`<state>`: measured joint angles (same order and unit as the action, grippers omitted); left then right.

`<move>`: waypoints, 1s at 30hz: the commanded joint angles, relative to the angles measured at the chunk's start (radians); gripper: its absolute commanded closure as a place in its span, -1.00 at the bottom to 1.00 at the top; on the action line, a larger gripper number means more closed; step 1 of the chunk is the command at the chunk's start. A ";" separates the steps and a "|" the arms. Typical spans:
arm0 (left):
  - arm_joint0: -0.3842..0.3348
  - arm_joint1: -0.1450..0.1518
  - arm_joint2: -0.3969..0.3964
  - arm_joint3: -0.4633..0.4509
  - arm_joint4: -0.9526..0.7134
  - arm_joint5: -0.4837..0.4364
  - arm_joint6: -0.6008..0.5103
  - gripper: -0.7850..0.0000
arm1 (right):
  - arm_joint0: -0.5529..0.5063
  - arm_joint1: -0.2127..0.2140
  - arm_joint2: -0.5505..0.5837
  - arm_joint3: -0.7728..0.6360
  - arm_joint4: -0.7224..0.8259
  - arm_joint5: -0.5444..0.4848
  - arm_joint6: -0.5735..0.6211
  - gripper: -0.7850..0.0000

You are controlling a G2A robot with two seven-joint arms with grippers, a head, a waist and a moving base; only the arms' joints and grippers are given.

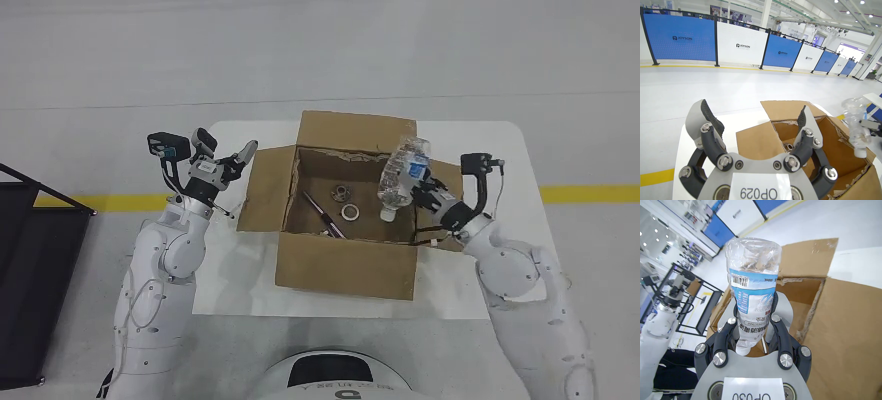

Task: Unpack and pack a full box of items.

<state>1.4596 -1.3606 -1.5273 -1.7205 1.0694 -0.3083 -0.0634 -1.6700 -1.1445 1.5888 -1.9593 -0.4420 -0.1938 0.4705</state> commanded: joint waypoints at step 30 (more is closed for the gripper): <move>0.000 0.000 0.000 0.000 0.000 0.000 0.000 -1.00 | 0.081 0.085 0.395 0.779 0.469 0.048 0.386 1.00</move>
<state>1.4596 -1.3606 -1.5273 -1.7205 1.0694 -0.3083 -0.0634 -1.6001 -1.0611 1.9876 -1.1858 0.0436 -0.1652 0.8577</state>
